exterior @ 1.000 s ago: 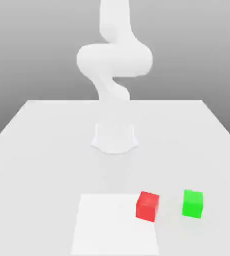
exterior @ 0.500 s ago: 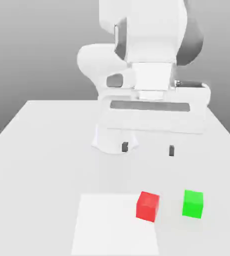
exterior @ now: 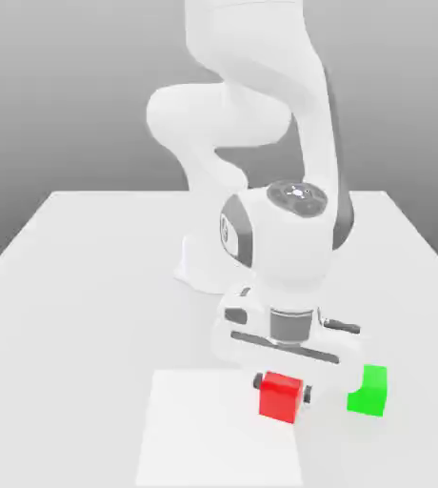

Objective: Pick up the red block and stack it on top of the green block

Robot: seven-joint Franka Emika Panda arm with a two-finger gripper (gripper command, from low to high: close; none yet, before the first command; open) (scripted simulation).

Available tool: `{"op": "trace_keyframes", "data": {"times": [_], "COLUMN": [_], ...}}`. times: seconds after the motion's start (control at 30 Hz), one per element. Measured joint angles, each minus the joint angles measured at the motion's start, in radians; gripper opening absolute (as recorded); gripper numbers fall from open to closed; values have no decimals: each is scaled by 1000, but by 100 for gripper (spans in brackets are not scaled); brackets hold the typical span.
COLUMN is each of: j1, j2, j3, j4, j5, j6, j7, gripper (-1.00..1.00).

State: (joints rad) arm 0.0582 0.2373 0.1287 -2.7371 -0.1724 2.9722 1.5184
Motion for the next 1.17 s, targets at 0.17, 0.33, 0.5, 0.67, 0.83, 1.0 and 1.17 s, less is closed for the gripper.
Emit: {"op": "trace_keyframes", "data": {"times": [0.17, 0.33, 0.5, 0.67, 0.83, 1.0, 1.17], "j1": [-13, -15, 39, 116, 194, 210, 232], "j2": [-46, -206, -241, -260, -278, -165, -74], "j3": [23, 65, 104, 128, 149, 142, 103], "j4": [-7, -30, -12, 12, 36, 51, 56], "j5": [39, 152, 165, 176, 193, 120, 45], "j6": [-37, -173, -226, -268, -310, -216, -133], "j7": [-29, -119, -200, -288, -380, -357, -303], "gripper": [-100, -100, -100, -100, -100, -100, 100]}}
